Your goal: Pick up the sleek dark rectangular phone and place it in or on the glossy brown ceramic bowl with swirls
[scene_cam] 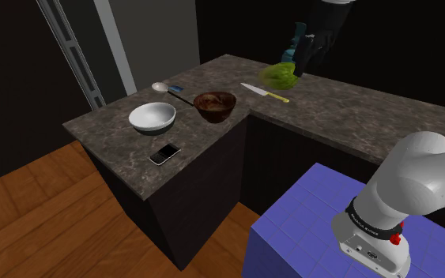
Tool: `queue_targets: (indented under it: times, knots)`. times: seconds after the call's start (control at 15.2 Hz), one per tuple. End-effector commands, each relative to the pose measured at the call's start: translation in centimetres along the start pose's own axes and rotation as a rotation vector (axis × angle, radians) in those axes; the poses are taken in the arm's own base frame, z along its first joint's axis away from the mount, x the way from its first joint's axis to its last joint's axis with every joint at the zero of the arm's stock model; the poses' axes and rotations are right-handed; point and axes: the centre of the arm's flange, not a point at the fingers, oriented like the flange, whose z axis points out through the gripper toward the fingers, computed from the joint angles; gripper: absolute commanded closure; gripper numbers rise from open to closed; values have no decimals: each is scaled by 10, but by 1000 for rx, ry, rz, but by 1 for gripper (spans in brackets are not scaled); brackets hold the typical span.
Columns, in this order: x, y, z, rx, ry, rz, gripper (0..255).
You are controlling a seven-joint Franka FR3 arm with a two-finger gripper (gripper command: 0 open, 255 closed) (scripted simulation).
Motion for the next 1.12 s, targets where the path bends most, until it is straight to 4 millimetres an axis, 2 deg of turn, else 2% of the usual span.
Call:
queue_targets:
  times: [0.0, 0.53, 1.06]
  knots:
    - [0, 0, 0, 0, 0, 0, 0]
    - [18, -88, 53, 11, -32, 248, 0]
    - [55, -169, 106, 23, -65, 495, 0]
